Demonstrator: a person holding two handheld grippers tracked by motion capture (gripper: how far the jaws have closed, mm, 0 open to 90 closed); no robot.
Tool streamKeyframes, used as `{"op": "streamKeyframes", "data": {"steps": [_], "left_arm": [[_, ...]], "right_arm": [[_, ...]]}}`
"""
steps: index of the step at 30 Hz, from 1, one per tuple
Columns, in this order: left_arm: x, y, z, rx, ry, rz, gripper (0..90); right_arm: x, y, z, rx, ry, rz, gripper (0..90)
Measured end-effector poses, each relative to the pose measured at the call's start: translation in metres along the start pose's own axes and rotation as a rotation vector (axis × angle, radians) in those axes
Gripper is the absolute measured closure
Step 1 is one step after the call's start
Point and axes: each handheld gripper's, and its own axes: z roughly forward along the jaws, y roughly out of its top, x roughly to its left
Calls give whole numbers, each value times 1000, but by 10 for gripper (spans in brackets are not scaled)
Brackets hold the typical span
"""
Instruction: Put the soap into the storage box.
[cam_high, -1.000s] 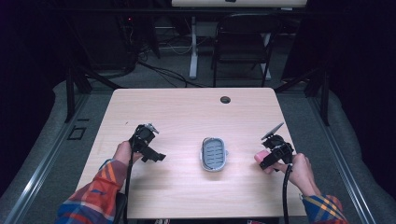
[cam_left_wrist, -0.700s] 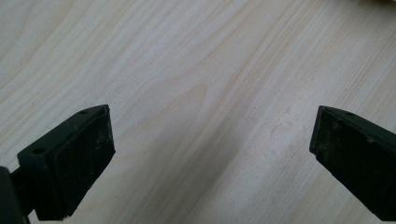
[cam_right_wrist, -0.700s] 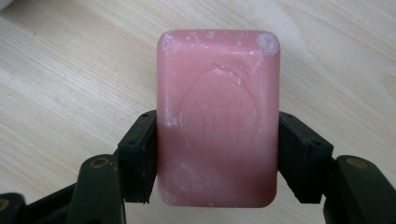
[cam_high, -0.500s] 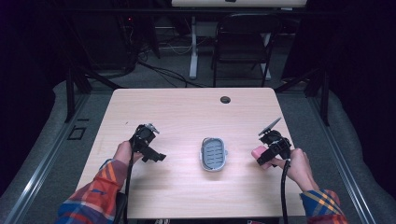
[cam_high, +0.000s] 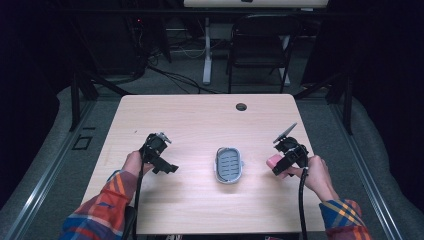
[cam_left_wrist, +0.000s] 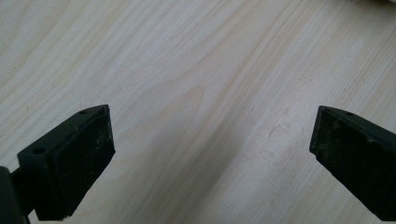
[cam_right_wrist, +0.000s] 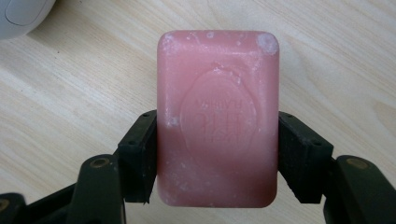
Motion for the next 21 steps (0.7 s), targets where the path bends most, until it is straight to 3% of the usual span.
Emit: {"op": "streamKeyframes", "data": {"steps": [4, 5, 6, 7, 10, 17, 21], "left_arm": [[0, 0, 0, 2, -3, 0, 0], [0, 0, 0, 4, -4, 0, 0], [0, 0, 0, 5, -4, 0, 0], [0, 0, 0, 5, -4, 0, 0], [0, 0, 1, 3, -4, 0, 0], [0, 0, 1, 6, -5, 0, 0], [0, 0, 1, 6, -6, 0, 0]], "right_arm": [[1, 4, -1, 15, 3, -17, 371], [2, 3, 0, -7, 6, -2, 371], [2, 5, -1, 10, 2, -14, 371], [3, 5, 0, -12, 6, 0, 371], [4, 7, -1, -11, 5, -9, 371], [4, 13, -5, 20, 0, -37, 372], [7, 15, -6, -4, 6, -27, 371]]}}
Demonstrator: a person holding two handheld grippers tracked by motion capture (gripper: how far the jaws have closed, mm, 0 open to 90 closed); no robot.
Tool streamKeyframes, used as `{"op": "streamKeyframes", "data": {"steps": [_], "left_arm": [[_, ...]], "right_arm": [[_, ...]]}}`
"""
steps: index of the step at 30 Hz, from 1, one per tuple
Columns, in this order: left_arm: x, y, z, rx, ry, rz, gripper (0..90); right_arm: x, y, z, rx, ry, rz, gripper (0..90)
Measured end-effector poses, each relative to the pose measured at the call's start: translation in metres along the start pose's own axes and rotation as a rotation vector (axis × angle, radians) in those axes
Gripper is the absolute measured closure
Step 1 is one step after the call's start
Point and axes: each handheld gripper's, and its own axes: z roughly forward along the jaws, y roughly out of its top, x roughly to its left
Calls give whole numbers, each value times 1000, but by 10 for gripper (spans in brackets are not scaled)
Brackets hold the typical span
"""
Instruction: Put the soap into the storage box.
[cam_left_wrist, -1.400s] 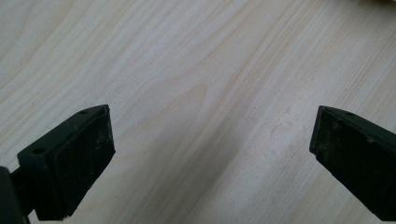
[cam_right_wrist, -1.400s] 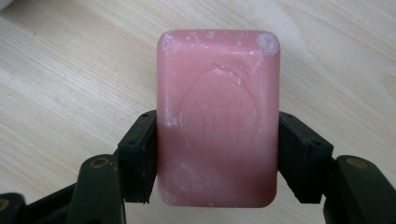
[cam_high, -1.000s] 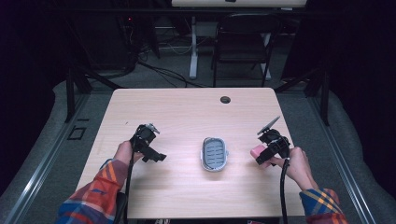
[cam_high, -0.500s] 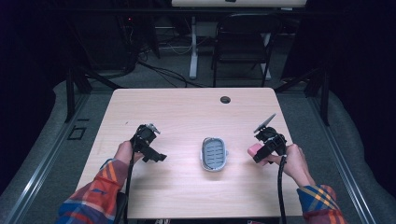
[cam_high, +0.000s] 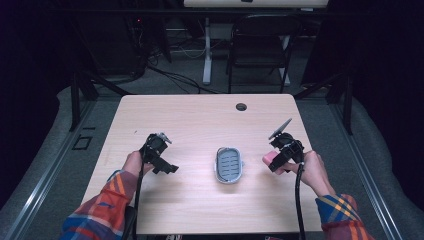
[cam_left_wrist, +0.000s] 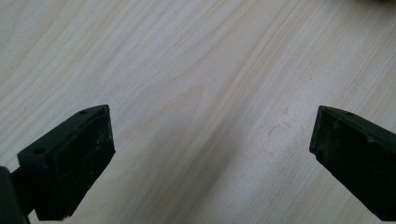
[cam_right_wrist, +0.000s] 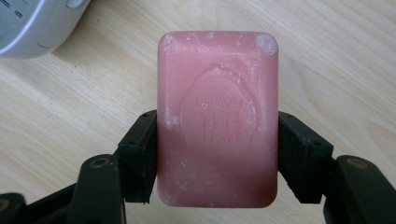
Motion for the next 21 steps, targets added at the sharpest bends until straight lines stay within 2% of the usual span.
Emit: {"op": "streamKeyframes", "data": {"steps": [3, 5, 8, 9, 10, 14, 15, 16, 21], "left_arm": [[0, 0, 0, 2, 1, 0, 0], [0, 0, 0, 1, 1, 1, 0], [0, 0, 0, 3, 0, 1, 0], [0, 0, 1, 3, 0, 1, 0], [0, 0, 1, 3, 0, 2, 0], [0, 0, 1, 3, 0, 1, 0], [0, 0, 0, 3, 1, 1, 0], [0, 0, 1, 4, 0, 1, 0], [0, 1, 1, 6, -2, 3, 0]], "right_arm": [[1, 4, -3, 11, -6, -16, 372], [2, 4, -3, -4, -9, -4, 372], [2, 8, -8, 13, -13, -24, 372], [3, 9, -9, -5, -16, -16, 372], [2, 10, -11, 8, -13, -25, 372], [5, 14, -12, -3, -16, -23, 372], [5, 16, -14, 15, -17, -37, 372], [7, 17, -14, 1, -15, -29, 372], [10, 24, -16, 18, -13, -58, 372]]}}
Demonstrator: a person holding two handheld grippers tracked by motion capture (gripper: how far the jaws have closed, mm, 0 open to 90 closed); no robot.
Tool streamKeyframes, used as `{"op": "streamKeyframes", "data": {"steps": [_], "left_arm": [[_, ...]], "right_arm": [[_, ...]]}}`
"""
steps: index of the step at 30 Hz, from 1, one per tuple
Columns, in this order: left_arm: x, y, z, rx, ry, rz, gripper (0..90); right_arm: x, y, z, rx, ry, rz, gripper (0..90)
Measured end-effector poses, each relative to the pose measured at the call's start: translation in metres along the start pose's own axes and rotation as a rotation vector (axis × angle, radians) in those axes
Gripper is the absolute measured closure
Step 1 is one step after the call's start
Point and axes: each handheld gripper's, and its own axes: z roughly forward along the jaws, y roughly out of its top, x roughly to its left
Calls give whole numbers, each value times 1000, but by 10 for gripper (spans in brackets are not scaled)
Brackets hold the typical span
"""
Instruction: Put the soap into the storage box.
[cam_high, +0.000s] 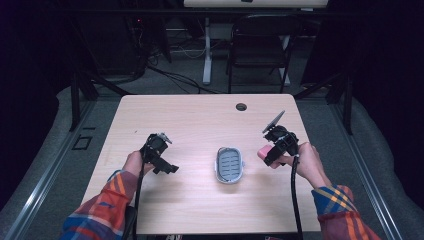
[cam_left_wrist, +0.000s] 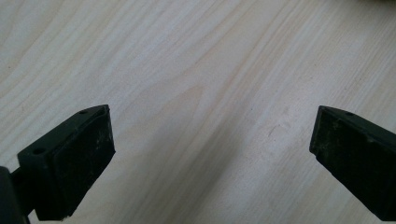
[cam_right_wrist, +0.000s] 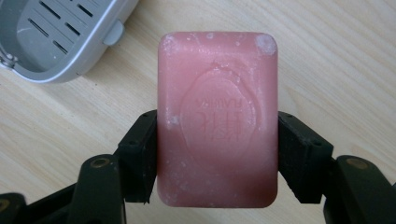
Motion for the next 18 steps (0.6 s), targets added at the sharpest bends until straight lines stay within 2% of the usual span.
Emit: {"op": "streamKeyframes", "data": {"steps": [15, 18], "left_arm": [[1, -1, -1, -7, 3, -3, 0], [0, 0, -1, -7, 1, -3, 0]], "right_arm": [[11, 19, -9, -12, -11, -25, 372], [13, 23, -12, -2, -17, -44, 372]]}}
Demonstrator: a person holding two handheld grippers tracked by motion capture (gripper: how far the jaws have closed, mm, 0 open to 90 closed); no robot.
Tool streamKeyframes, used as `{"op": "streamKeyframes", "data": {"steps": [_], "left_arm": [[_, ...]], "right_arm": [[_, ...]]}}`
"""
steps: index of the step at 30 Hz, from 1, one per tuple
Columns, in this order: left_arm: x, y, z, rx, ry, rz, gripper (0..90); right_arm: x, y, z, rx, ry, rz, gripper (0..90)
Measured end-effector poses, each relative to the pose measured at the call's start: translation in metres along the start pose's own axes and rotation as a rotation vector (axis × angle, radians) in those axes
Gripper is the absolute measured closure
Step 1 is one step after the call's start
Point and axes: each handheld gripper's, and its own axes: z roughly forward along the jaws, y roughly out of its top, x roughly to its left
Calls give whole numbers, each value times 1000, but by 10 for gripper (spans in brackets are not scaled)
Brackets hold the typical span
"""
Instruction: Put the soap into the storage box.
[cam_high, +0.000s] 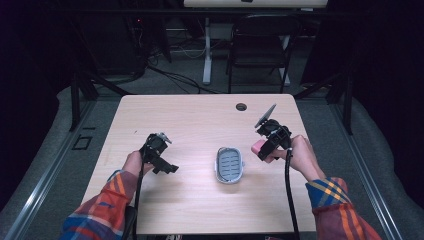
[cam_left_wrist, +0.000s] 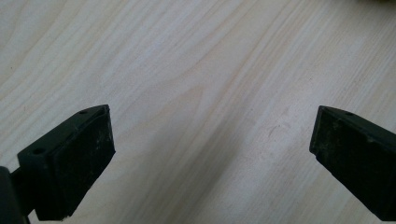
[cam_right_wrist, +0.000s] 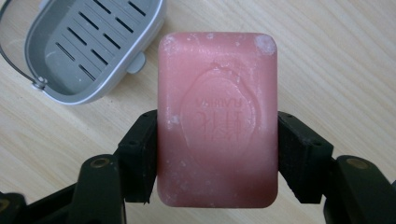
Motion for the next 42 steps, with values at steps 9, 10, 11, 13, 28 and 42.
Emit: {"op": "streamKeyframes", "data": {"steps": [9, 10, 11, 13, 28, 42], "left_arm": [[0, 0, 0, 1, 0, 1, 0], [0, 0, 0, 0, 0, 2, 0], [0, 0, 0, -1, -1, 1, 0], [0, 0, 0, -1, -2, 1, 0], [0, 0, -1, -2, -4, 8, 0], [0, 0, 0, -7, -8, 8, 0]], "right_arm": [[6, 9, 0, 7, -9, -19, 372], [7, 11, 0, 10, -8, -25, 372], [7, 12, -1, 15, -5, -30, 372], [9, 14, -1, 9, -2, -33, 372], [24, 28, -2, 26, -10, -81, 372], [35, 41, 5, 54, -5, -110, 372]]}}
